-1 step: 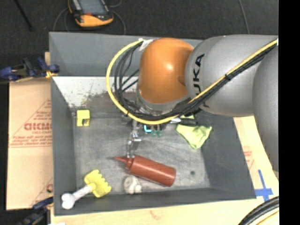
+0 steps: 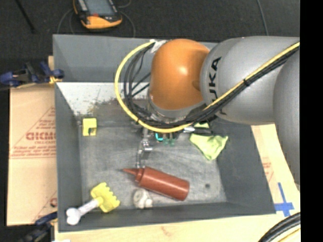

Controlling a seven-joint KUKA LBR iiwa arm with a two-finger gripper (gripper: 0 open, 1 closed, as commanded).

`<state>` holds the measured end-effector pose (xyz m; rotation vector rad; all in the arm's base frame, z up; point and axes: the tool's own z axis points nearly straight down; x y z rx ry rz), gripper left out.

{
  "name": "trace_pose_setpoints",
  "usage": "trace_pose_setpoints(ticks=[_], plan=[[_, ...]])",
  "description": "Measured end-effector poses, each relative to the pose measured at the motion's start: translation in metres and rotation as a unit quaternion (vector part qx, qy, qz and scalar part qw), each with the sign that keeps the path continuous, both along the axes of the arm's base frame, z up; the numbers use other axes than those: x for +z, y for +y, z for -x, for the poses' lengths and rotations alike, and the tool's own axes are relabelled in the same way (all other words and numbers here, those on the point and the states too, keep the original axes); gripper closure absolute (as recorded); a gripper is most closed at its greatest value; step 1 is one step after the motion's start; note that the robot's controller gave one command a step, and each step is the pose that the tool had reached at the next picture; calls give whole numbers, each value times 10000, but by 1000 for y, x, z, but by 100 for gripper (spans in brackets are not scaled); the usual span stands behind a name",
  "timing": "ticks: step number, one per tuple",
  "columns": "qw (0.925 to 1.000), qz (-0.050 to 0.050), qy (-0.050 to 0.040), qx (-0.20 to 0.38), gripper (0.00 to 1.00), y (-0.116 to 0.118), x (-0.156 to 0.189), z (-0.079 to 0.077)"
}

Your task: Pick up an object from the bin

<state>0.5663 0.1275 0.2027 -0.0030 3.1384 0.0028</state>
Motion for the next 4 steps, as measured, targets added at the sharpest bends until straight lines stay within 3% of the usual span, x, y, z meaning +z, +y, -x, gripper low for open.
trace_pose_setpoints(ticks=[1, 2, 3, 4], plan=[[9995, 0, -35, 328, 0, -17, -27, 10], [9989, 13, 11, 476, 0, -73, -42, 24], [9978, 21, -29, 669, 0, -74, -80, 50], [9857, -14, -163, 1677, 100, -93, -124, 79]])
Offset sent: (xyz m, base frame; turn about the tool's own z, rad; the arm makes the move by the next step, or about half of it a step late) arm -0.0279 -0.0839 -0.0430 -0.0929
